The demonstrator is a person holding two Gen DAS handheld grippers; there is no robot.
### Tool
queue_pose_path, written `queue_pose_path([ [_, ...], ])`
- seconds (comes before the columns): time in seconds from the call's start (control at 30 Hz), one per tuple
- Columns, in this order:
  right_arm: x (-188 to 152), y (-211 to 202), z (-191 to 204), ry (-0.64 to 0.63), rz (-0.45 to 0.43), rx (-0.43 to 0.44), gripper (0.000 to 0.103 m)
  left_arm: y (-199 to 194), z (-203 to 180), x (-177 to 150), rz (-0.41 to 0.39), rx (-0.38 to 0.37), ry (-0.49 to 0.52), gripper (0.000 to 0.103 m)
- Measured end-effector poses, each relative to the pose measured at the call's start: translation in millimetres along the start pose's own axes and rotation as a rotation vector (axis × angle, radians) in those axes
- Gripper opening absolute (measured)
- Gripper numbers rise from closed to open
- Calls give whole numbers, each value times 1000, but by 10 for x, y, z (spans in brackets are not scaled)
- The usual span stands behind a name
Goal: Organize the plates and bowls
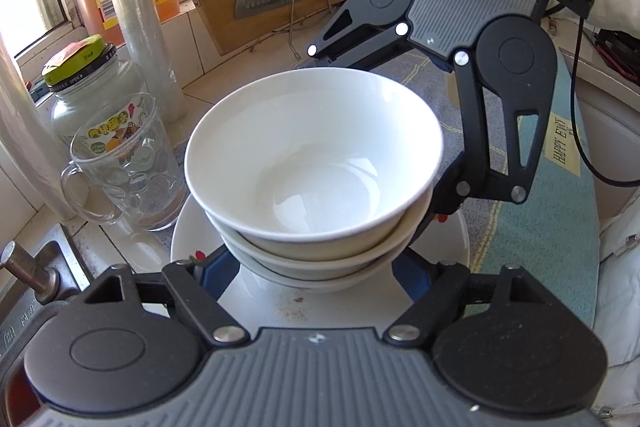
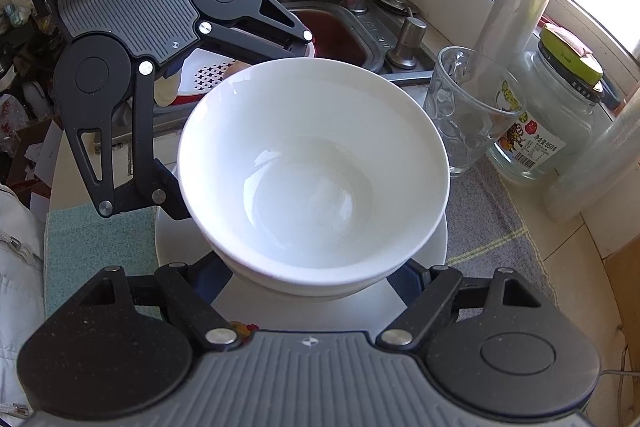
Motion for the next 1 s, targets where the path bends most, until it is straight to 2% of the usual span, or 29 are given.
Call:
queue_pose_path([
  [0.17,-17,-2,-6,21,-5,-29,88,-41,-37,2,-20,30,22,84],
  [0.23,-23,-16,10,26,-6,-46,93,-67,-28,-7,-31,48,17,92],
  [0.33,-38,-63,50,39,-14,-64,98,-122,-23,-48,-38,90,-2,95],
  [0.5,-137,-205,158,47,-3,-146,102,-318,-99,-106,-62,221,-29,100],
  [0.63,-230,-389,254,123,-22,-218,103,-558,-246,-64,-152,353,-88,102],
  [0.73,-336,-561,302,244,-41,-321,103,-697,-375,-33,-206,447,-185,102],
  [0.8,-413,-685,329,348,-64,-385,103,-766,-473,-40,-203,515,-260,102],
  [0.9,-621,-837,357,579,-65,-484,103,-841,-572,-122,-119,623,-437,102],
  [1.0,-864,-926,435,778,-76,-566,103,-900,-656,-225,-39,692,-616,102],
])
Point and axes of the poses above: each gripper's, at about its wrist camera, not at the fingertips, and y roughly the way its jaws point, z to its left, x to its top, the point moved 9 cm from there along y, roughly the way its jaws point, and after that the axes turned 3 degrees about -z, right-handed, at the moved point
